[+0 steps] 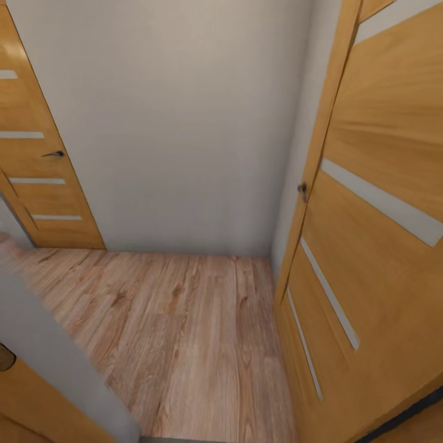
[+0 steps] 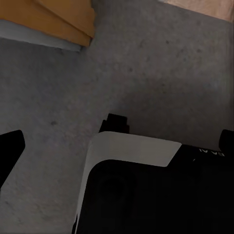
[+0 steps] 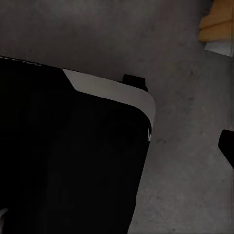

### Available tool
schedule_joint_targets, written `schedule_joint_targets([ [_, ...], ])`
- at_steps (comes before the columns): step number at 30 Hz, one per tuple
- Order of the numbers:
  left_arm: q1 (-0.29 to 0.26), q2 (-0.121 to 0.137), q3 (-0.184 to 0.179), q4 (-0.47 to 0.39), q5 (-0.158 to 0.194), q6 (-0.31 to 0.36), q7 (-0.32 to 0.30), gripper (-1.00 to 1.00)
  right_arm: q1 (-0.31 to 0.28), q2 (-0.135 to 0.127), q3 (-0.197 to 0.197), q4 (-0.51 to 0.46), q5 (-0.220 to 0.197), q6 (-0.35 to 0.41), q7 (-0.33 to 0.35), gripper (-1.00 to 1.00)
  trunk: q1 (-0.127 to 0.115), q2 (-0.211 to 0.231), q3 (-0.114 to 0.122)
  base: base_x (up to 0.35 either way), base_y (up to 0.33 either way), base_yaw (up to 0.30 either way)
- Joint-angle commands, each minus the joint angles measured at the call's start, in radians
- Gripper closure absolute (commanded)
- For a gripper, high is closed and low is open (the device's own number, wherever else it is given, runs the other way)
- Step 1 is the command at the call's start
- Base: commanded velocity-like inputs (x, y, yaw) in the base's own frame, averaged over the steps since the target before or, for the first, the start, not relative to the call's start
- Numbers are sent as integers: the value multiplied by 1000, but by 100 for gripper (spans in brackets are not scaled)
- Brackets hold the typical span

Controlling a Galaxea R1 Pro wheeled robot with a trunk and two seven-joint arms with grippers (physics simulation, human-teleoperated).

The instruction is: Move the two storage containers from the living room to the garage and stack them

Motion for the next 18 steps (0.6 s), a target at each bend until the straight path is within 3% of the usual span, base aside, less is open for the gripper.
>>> schedule_joint_targets([
  [1, -1, 0, 3, 0, 5, 3, 1, -100, -1, 1, 8, 3, -10, -5, 4, -100, 1, -1, -1, 321, 0, 0],
  [8, 0, 0, 3, 0, 5, 3, 2, -100, -1, 1, 8, 3, -10, -5, 4, -100, 1, -1, -1, 274, 0, 0],
  [18, 0, -2, 3, 0, 5, 5, 2, -100, -1, 1, 8, 3, -10, -5, 4, -100, 1, -1, -1, 57, 0, 0],
])
